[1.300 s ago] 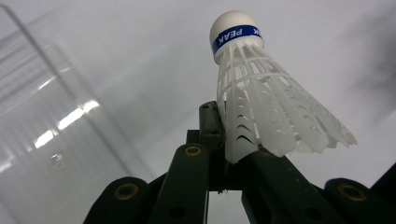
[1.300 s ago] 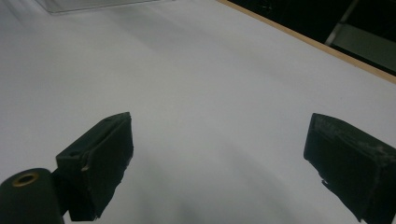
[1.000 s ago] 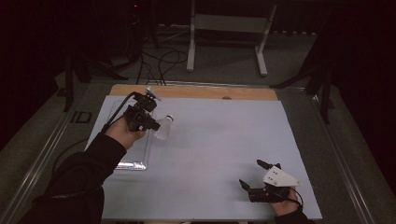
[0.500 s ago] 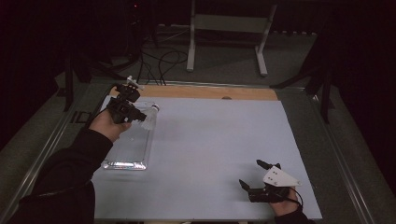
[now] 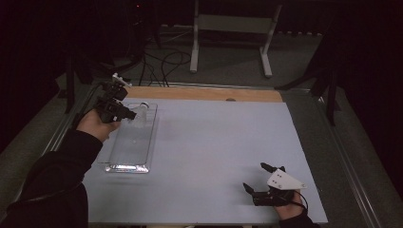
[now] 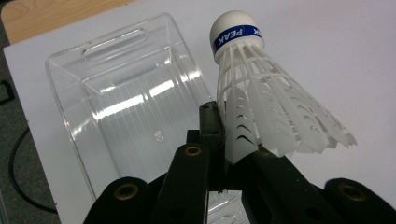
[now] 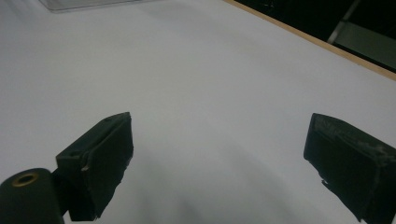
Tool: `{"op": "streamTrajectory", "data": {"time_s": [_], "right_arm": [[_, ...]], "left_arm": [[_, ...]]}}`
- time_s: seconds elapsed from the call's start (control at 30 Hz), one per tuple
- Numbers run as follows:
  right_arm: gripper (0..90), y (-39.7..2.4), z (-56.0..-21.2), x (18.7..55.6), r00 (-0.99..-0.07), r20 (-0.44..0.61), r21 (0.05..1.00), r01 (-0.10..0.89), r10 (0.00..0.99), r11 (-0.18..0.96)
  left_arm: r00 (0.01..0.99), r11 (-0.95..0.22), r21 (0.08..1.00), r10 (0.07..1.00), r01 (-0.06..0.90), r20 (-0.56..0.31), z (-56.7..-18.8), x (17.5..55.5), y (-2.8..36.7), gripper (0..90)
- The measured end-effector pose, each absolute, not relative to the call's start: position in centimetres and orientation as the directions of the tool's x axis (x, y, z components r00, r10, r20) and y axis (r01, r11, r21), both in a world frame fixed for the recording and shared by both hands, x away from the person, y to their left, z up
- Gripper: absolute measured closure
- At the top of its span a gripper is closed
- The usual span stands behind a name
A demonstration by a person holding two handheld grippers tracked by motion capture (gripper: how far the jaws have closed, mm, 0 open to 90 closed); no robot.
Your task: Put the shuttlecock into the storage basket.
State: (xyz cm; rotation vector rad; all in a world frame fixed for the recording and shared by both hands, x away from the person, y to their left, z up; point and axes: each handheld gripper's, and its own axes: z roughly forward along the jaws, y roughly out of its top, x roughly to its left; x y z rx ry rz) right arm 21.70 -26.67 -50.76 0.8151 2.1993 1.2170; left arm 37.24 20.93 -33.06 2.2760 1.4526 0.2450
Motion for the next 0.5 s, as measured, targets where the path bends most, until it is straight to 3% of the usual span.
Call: {"op": "streamTrajectory", "data": {"time_s": [0.5], "right_arm": [[8.4,-26.6,-50.8,21.7,-0.702,-0.133,0.864,0.264,0.7,0.429]], "left_arm": [[0.395,-0.331,0.406,0.915,0.852,-0.083,-35.4,38.1,22.0,90.0]]}}
